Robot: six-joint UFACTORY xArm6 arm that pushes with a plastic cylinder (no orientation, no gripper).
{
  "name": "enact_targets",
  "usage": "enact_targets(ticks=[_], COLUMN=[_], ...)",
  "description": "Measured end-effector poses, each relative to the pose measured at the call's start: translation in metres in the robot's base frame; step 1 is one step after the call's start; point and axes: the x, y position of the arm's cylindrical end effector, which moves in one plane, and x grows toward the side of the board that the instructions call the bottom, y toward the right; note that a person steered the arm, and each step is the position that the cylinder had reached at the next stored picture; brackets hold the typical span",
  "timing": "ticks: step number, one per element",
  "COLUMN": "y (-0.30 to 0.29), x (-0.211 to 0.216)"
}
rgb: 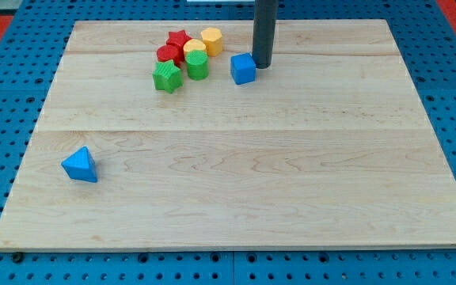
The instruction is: Place the blue triangle at the right of the yellow heart
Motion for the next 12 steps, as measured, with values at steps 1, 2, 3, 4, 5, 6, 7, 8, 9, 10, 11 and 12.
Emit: enact_targets(ticks=[1,2,3,4,5,6,7,8,9,10,11,12], y=[0.029,0.011,-0.041,-0.017,0.026,-0.005,-0.100,-0.239,-0.303,-0.343,-0.270,-0.177], x=[0.045,0.022,-0.003,-0.001,0.052,0.188,0.278,0.294,0.235,0.188,0.220,0.220])
